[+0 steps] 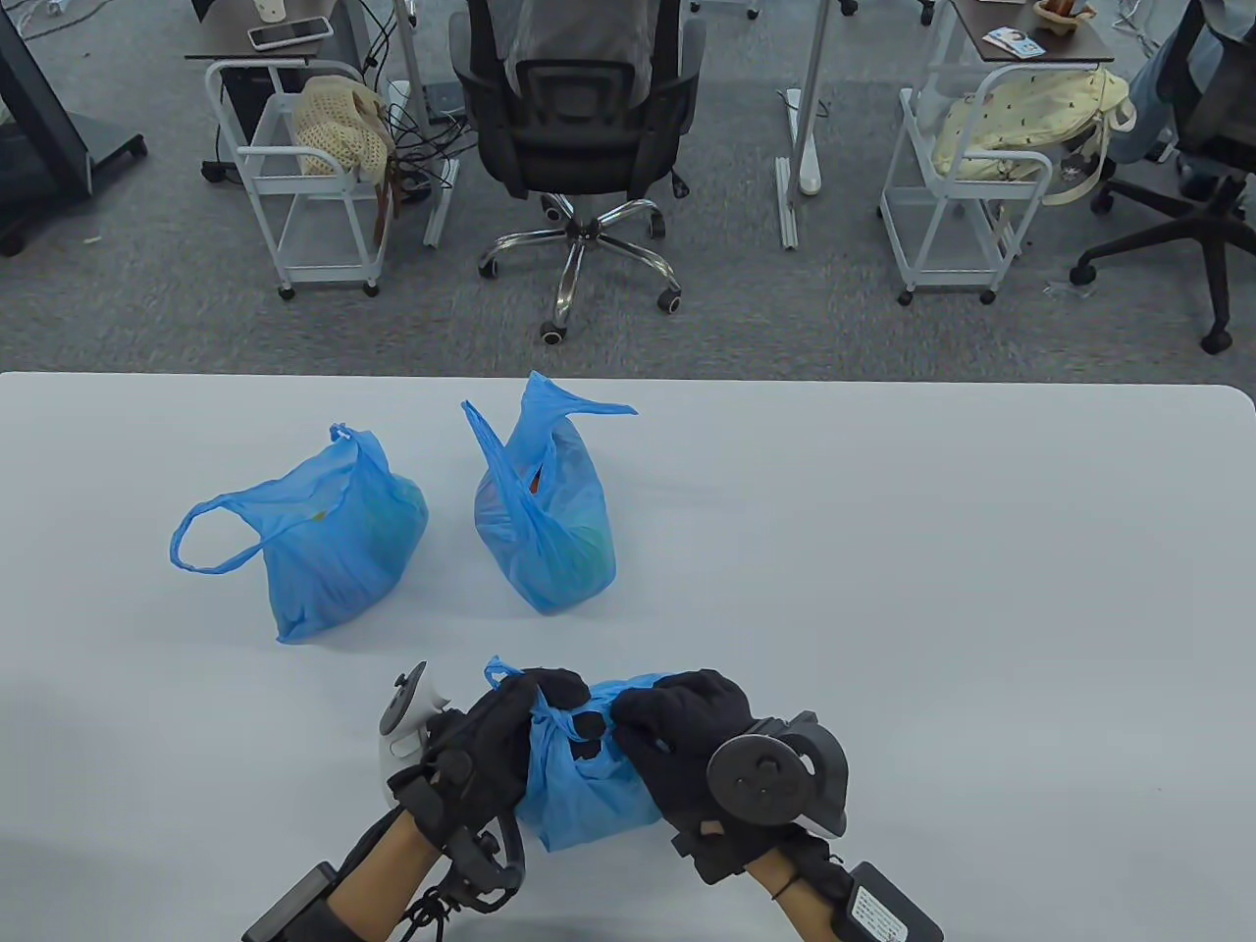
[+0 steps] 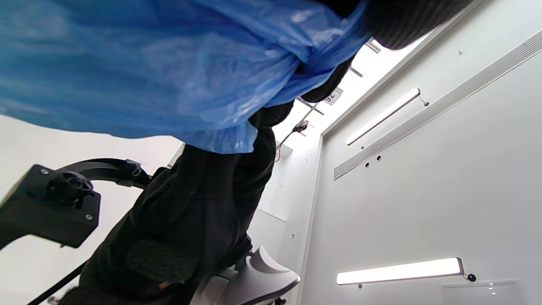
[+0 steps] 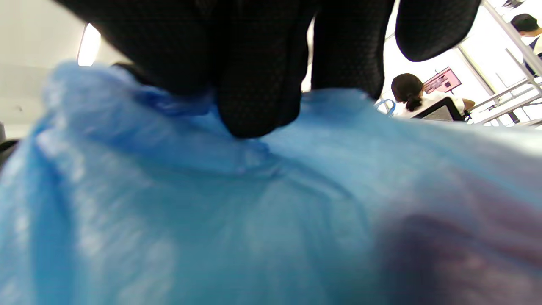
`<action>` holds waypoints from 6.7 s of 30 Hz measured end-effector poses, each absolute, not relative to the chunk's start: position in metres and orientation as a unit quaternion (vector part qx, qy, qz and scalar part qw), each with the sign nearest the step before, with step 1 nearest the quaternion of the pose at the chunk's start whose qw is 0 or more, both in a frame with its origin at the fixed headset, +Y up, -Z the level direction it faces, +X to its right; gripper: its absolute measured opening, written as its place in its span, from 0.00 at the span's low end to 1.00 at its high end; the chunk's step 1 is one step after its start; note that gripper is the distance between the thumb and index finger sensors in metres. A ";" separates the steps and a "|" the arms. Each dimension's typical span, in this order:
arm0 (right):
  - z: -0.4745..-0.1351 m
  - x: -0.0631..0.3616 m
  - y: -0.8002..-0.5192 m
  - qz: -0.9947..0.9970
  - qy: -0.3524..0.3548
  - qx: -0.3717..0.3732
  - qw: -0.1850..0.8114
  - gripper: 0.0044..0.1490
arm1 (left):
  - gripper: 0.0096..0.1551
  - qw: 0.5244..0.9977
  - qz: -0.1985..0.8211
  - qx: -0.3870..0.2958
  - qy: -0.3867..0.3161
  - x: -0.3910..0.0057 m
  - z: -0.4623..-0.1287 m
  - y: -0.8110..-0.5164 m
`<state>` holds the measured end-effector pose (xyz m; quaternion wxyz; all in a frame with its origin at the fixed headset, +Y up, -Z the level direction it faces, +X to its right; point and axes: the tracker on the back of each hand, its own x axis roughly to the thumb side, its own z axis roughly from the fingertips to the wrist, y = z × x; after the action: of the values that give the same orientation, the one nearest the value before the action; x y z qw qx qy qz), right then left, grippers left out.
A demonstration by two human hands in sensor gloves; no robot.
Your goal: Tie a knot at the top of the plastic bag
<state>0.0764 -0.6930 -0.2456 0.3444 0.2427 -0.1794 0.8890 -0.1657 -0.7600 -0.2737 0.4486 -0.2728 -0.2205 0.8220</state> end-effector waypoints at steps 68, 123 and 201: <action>-0.285 0.137 -0.719 0.905 -0.194 0.118 0.358 0.16 | 0.23 0.934 0.344 0.069 -0.071 -0.225 -0.281 -0.725; -0.278 0.071 -0.746 0.912 -0.094 0.263 0.300 0.24 | 0.20 0.883 0.448 0.007 -0.142 -0.230 -0.292 -0.742; -0.306 0.167 -0.735 0.937 -0.253 0.019 0.242 0.33 | 0.33 0.892 0.444 0.077 0.032 -0.238 -0.289 -0.746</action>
<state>0.1669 -0.7355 -0.3061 0.2420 0.0188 -0.2527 0.9366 -0.2383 -0.7456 -0.2887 0.8923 0.0767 0.0318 0.4438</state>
